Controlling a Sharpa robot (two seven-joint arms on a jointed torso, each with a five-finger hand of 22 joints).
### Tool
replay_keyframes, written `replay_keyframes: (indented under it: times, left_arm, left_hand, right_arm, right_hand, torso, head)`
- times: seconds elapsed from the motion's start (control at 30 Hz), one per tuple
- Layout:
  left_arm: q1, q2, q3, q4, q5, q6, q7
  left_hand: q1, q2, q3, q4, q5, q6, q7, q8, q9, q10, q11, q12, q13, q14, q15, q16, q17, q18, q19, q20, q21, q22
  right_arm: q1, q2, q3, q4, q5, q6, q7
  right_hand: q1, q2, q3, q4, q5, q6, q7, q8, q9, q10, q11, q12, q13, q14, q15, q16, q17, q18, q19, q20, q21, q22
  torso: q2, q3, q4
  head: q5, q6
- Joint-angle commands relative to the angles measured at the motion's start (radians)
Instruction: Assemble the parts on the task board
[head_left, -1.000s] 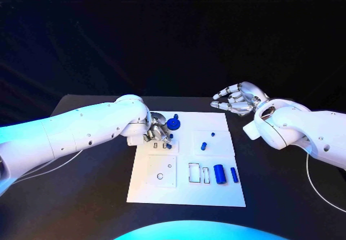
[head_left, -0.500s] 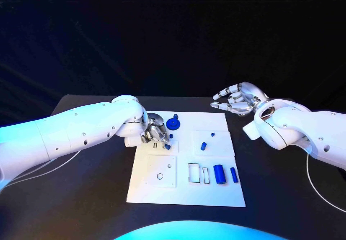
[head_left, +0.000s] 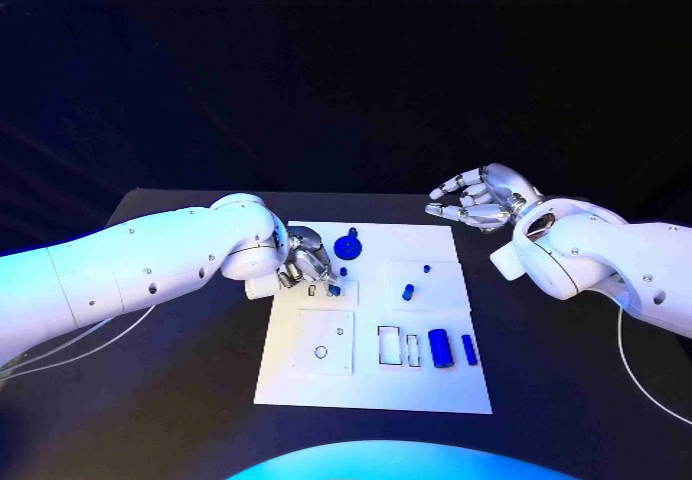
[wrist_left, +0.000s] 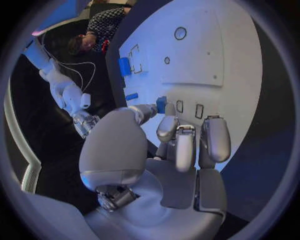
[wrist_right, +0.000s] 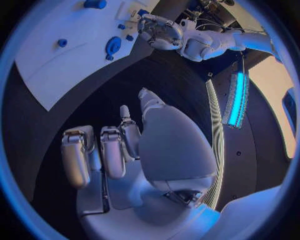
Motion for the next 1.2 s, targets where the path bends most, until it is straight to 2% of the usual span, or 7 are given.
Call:
replay_keyframes:
  times: [0.03, 0.2, 0.47, 0.83, 1.2]
  left_arm:
    - [-0.004, -0.003, 0.001, 0.015, -0.083, -0.071, 0.021]
    - [-0.015, -0.006, 0.0, 0.03, -0.178, -0.102, 0.018]
    - [-0.026, -0.004, -0.002, 0.037, -0.246, -0.129, 0.013]
    - [-0.029, -0.001, -0.004, 0.041, -0.267, -0.111, 0.008]
    - [-0.032, 0.0, -0.005, 0.041, -0.284, -0.065, 0.002]
  left_hand:
    - [-0.01, -0.001, 0.194, -0.189, 0.003, 0.016, -0.006, 0.004, 0.003, 0.008, 0.001, 0.0, 0.002, 0.082, -0.007, 0.001, 0.186, -0.019, 0.007, -0.003, 0.003, 0.0]
    - [-0.014, -0.003, 0.202, -0.194, 0.003, 0.019, -0.007, 0.003, 0.005, 0.009, 0.0, -0.001, 0.001, 0.082, -0.008, 0.001, 0.187, -0.019, 0.006, -0.003, 0.003, -0.001]
    - [-0.019, -0.007, 0.215, -0.202, 0.004, 0.024, -0.008, 0.003, 0.007, 0.012, -0.001, -0.002, 0.001, 0.082, -0.009, 0.001, 0.185, -0.019, 0.007, -0.004, 0.004, 0.0]
    - [-0.023, -0.01, 0.221, -0.205, 0.006, 0.027, -0.008, 0.003, 0.009, 0.015, -0.001, -0.002, 0.003, 0.082, -0.009, 0.001, 0.186, -0.019, 0.007, -0.005, 0.004, 0.0]
    - [-0.03, -0.014, 0.231, -0.21, 0.012, 0.031, -0.009, 0.003, 0.012, 0.014, -0.002, -0.007, -0.004, 0.082, -0.01, 0.001, 0.186, -0.019, 0.007, -0.005, 0.004, 0.0]
  right_arm:
    - [0.0, -0.002, 0.0, 0.002, -0.011, 0.013, 0.008]
    - [-0.001, -0.003, 0.0, 0.002, -0.011, 0.013, 0.009]
    - [-0.001, -0.004, 0.0, 0.002, -0.015, 0.013, 0.011]
    - [-0.002, -0.004, -0.001, 0.002, -0.017, 0.014, 0.011]
    - [-0.003, -0.004, -0.001, 0.002, -0.018, 0.017, 0.01]
  right_hand:
    - [-0.002, 0.007, 0.006, 0.002, 0.006, 0.005, 0.001, 0.006, 0.001, -0.006, -0.003, -0.005, 0.056, 0.088, -0.004, -0.007, 0.197, -0.014, 0.106, -0.007, 0.004, 0.263]
    - [-0.002, 0.007, 0.006, 0.002, 0.006, 0.005, 0.001, 0.006, 0.001, -0.006, -0.003, -0.005, 0.056, 0.088, -0.004, -0.007, 0.197, -0.014, 0.106, -0.007, 0.004, 0.263]
    - [-0.002, 0.007, 0.006, 0.002, 0.006, 0.005, 0.001, 0.006, 0.001, -0.006, -0.003, -0.005, 0.056, 0.088, -0.004, -0.007, 0.197, -0.014, 0.106, -0.007, 0.004, 0.263]
    - [-0.002, 0.007, 0.006, 0.002, 0.006, 0.005, 0.001, 0.006, 0.001, -0.006, -0.003, -0.005, 0.056, 0.088, -0.004, -0.007, 0.197, -0.014, 0.106, -0.007, 0.004, 0.263]
    - [-0.002, 0.007, 0.006, 0.002, 0.006, 0.005, 0.001, 0.006, 0.001, -0.006, -0.003, -0.005, 0.056, 0.088, -0.004, -0.007, 0.197, -0.014, 0.106, -0.007, 0.004, 0.263]
  torso:
    - [-0.001, -0.0013, 0.0011]
    - [0.0, -0.0015, 0.0]
    - [0.001, -0.0017, -0.001]
    - [0.002, -0.0006, -0.0013]
    - [0.001, -0.0004, -0.001]
  head:
    - [0.002, -0.002]
    - [0.003, -0.002]
    - [0.004, -0.002]
    - [0.005, -0.005]
    - [0.005, -0.009]
